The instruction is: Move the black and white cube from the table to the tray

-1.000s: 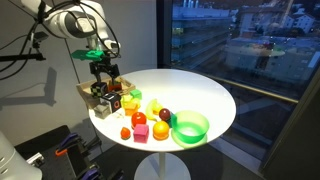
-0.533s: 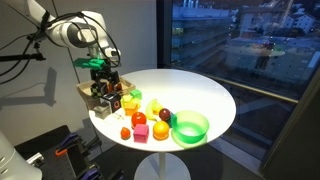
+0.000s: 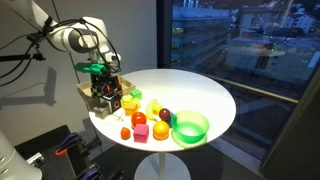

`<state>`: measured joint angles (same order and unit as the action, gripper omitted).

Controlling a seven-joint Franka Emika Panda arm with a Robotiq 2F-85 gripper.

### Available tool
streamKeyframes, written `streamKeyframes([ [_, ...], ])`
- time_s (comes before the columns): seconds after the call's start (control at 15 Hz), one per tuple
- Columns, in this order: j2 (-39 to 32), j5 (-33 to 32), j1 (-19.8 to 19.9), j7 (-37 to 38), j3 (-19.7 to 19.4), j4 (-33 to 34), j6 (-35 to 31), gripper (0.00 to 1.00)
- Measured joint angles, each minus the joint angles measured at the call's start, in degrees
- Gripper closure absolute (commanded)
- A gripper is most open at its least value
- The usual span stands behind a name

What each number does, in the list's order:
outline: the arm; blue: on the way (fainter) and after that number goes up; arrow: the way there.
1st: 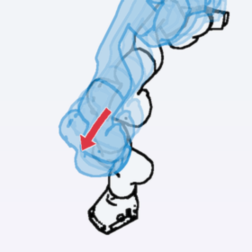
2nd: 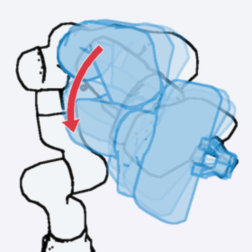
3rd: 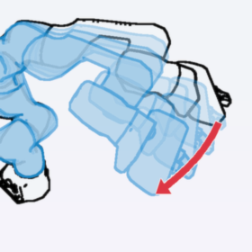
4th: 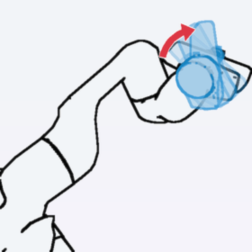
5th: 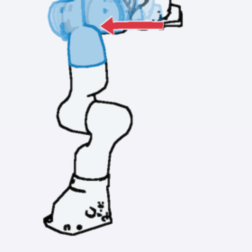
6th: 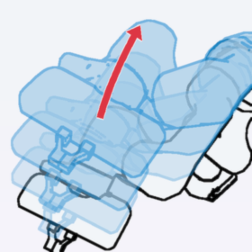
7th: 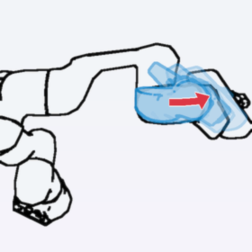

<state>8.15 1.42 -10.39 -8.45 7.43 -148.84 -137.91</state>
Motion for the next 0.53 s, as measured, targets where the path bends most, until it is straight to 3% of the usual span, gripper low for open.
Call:
streamKeyframes([
  [0.53, -2.9, 0.0, 0.1, 0.0, 0.0, 0.0, -3.2, 0.0],
])
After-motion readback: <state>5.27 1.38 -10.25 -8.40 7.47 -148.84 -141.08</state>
